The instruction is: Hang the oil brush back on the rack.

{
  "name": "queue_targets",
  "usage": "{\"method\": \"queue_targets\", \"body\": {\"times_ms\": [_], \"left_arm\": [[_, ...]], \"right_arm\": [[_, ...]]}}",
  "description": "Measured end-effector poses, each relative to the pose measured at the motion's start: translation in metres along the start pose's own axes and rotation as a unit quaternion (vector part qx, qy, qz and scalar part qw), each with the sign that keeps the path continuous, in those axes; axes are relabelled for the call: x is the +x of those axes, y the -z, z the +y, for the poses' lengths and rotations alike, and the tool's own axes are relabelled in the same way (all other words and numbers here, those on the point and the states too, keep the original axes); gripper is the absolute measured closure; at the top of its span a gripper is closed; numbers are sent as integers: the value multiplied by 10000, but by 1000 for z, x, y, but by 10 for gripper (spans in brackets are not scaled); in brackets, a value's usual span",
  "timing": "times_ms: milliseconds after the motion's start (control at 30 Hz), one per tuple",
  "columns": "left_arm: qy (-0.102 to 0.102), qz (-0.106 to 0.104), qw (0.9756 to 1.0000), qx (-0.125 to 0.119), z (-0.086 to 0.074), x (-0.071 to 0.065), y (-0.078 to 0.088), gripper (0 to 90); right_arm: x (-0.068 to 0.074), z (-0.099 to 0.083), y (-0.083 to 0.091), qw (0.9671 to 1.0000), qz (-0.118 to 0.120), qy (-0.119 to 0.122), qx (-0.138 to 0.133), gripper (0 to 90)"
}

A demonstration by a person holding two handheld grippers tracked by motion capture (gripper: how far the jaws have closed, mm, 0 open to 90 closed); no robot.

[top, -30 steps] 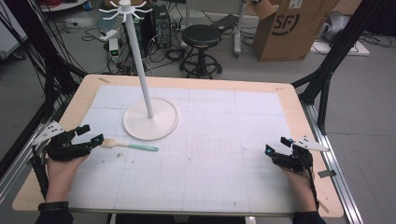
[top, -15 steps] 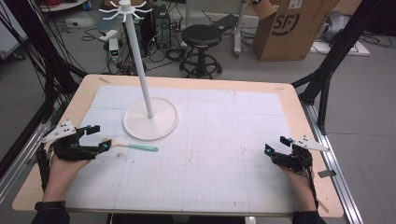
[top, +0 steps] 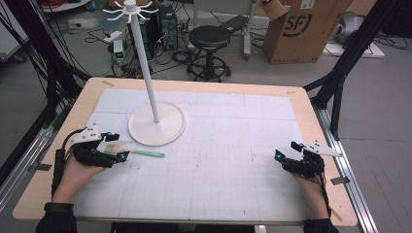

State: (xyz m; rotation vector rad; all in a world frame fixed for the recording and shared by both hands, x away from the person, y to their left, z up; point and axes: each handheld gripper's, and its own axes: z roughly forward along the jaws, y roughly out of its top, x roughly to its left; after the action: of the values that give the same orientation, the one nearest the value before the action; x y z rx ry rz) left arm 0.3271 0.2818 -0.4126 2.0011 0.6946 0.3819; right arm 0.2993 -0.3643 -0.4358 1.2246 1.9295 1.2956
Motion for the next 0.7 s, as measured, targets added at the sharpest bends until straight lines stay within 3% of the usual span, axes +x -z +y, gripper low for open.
{"method": "queue_targets", "body": {"times_ms": [233,467,700], "left_arm": [[-93,-2,9993,372,-3,2,-16,209],[-105,-84,9983,575,-8,7,-27,247],[-124,-295,9958,859,-13,10,-36,358]], "right_arm": [[0,0,0,10000,8,10,-33,224],[-1,0,0,10000,11,13,-19,225],[0,0,0,10000,17,37,-11,227]]}}
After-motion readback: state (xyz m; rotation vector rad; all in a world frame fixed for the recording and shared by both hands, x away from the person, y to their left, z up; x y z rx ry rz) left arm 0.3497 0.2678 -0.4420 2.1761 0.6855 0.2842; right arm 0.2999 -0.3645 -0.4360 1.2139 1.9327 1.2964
